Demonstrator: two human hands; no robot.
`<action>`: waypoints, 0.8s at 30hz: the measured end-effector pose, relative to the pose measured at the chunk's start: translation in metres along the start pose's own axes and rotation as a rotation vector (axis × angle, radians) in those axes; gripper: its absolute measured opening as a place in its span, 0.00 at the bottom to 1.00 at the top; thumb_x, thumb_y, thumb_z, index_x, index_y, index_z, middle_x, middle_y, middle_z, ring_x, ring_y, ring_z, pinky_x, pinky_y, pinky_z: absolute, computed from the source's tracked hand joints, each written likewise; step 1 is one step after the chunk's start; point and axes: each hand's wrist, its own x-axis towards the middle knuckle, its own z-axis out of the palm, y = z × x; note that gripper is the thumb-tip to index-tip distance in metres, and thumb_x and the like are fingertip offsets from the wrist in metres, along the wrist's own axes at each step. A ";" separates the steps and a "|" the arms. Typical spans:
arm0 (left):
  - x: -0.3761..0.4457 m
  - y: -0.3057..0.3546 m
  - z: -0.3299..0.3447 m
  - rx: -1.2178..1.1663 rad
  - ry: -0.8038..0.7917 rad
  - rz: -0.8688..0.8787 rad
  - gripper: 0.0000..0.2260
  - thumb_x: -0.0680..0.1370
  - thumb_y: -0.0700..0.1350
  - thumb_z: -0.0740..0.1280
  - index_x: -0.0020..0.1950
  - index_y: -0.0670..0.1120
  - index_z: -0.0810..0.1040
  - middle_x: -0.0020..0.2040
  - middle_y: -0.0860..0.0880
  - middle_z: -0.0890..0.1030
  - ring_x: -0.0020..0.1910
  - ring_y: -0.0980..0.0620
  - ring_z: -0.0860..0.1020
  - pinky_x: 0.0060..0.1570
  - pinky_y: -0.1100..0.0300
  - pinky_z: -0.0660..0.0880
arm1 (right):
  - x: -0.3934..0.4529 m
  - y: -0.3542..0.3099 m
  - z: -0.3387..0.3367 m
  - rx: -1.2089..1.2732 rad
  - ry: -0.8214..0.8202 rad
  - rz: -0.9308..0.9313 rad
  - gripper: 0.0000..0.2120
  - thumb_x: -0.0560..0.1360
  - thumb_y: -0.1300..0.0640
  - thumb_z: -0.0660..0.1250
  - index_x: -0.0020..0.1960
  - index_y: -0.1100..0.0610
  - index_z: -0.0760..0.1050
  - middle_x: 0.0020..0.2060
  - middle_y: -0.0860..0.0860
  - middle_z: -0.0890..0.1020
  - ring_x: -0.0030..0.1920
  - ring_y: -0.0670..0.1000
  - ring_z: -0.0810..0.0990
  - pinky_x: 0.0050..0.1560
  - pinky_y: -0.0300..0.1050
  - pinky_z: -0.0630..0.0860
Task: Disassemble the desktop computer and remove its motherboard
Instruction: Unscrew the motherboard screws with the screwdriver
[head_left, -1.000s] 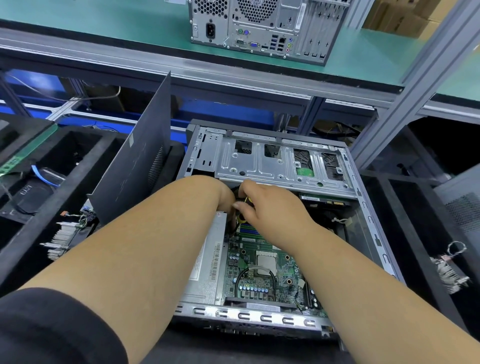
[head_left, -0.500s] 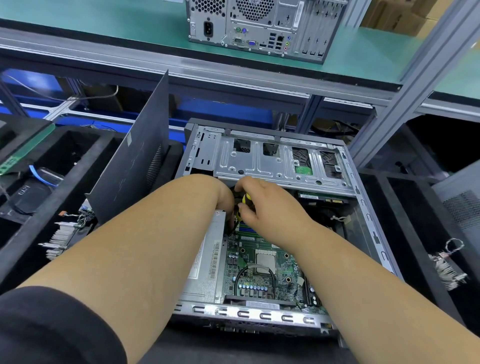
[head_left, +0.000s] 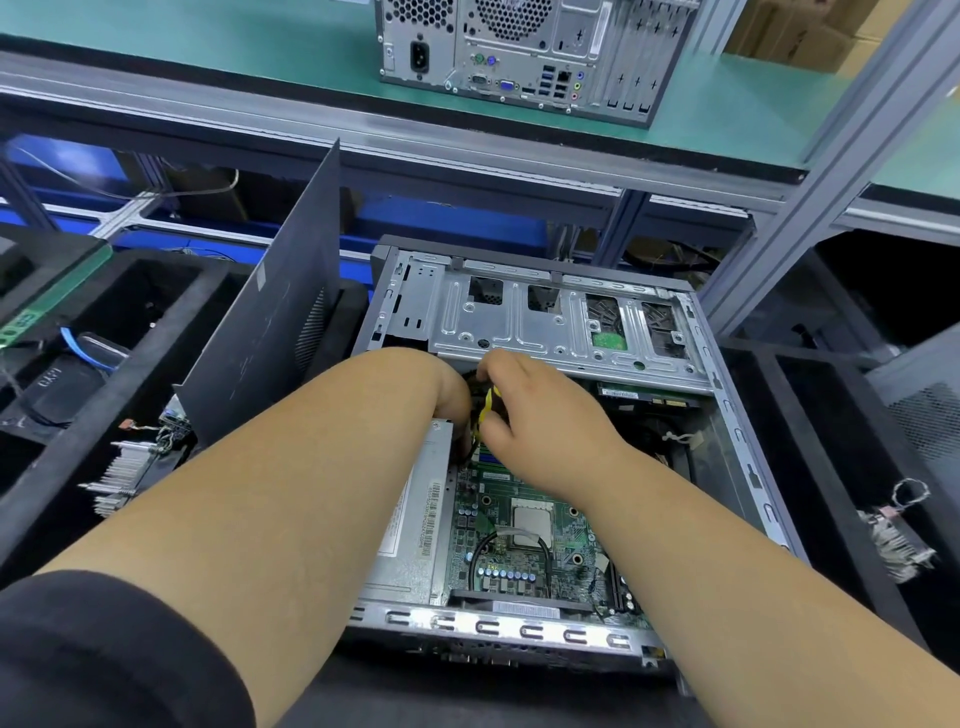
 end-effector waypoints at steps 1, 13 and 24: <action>0.000 -0.001 -0.001 0.017 0.013 -0.002 0.07 0.80 0.44 0.61 0.53 0.43 0.76 0.53 0.43 0.77 0.50 0.44 0.76 0.59 0.51 0.73 | 0.001 0.000 0.000 -0.076 0.021 0.005 0.13 0.76 0.46 0.60 0.56 0.53 0.67 0.42 0.49 0.76 0.42 0.54 0.73 0.34 0.46 0.67; 0.000 0.001 -0.002 0.065 0.004 -0.026 0.08 0.79 0.46 0.63 0.42 0.45 0.75 0.42 0.47 0.75 0.45 0.44 0.74 0.58 0.51 0.74 | 0.000 0.000 -0.002 -0.089 0.044 0.015 0.12 0.77 0.45 0.61 0.51 0.54 0.69 0.41 0.48 0.74 0.40 0.53 0.69 0.33 0.46 0.61; 0.002 0.001 -0.001 -0.017 0.017 -0.063 0.08 0.77 0.46 0.64 0.38 0.49 0.73 0.41 0.47 0.75 0.40 0.47 0.74 0.54 0.51 0.74 | 0.000 0.000 -0.002 0.042 0.008 -0.029 0.11 0.75 0.53 0.63 0.55 0.56 0.69 0.48 0.50 0.73 0.47 0.53 0.71 0.40 0.46 0.66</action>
